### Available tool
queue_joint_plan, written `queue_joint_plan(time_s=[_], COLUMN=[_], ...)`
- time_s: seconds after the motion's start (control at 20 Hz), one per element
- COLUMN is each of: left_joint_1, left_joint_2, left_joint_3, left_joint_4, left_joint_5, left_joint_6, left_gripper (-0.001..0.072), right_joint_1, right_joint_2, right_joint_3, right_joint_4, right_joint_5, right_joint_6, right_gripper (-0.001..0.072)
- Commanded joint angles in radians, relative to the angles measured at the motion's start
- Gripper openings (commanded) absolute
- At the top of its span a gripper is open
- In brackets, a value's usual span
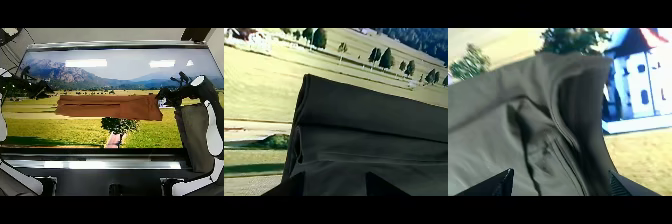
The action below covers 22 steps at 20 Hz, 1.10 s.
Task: Fold the shirts.
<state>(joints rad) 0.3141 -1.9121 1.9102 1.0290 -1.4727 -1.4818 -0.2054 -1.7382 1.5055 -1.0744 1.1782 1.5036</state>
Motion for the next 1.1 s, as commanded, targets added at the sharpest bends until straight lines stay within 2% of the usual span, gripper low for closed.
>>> queue_joint_plan(time_s=[0.0,0.25,0.45,0.6,0.65,0.7,0.75,0.8,0.85,0.9,0.95,1.05], left_joint_1=[-0.004,-0.012,-0.023,-0.034,-0.038,-0.044,-0.052,-0.063,-0.080,-0.105,-0.142,-0.245], left_joint_2=[0.061,0.099,0.100,0.106,0.110,0.117,0.124,0.131,0.134,0.135,0.138,0.138], left_joint_3=[0.009,0.009,0.009,0.009,0.009,0.009,0.009,0.009,0.009,0.001,-0.022,-0.076], left_joint_4=[0.000,-0.002,-0.002,-0.002,-0.002,-0.002,-0.011,-0.038,-0.094,-0.159,-0.227,-0.285], left_joint_5=[-0.008,-0.009,-0.009,-0.013,-0.016,-0.025,-0.035,-0.054,-0.087,-0.112,-0.111,-0.078], left_joint_6=[0.027,0.043,0.044,0.046,0.046,0.047,0.068,0.096,0.147,0.188,0.219,0.227], left_gripper=[0.0461,0.0461,0.0460,0.0460,0.0460,0.0459,0.0420,0.0227,0.0130,0.0111,0.0025,0.0025], right_joint_1=[-0.009,-0.009,-0.006,0.025,0.039,0.047,0.054,0.054,0.054,0.054,0.054,0.071], right_joint_2=[-0.045,-0.119,-0.161,-0.173,-0.173,-0.171,-0.166,-0.155,-0.133,-0.105,-0.069,0.013], right_joint_3=[0.001,0.001,0.001,0.001,0.001,0.002,0.002,0.002,0.002,0.002,0.002,0.002], right_joint_4=[-0.001,0.085,0.254,0.270,0.266,0.267,0.271,0.276,0.277,0.273,0.274,0.251], right_joint_5=[0.055,0.063,0.096,0.089,0.077,0.068,0.069,0.074,0.081,0.086,0.099,0.143], right_joint_6=[0.011,0.007,-0.020,-0.026,-0.026,-0.026,-0.020,-0.003,0.001,0.001,0.005,0.008], right_gripper=[0.0719,0.0719,0.0719,0.0712,0.0660,0.0468,0.0193,0.0054,0.0054,0.0054,0.0053,0.0053])
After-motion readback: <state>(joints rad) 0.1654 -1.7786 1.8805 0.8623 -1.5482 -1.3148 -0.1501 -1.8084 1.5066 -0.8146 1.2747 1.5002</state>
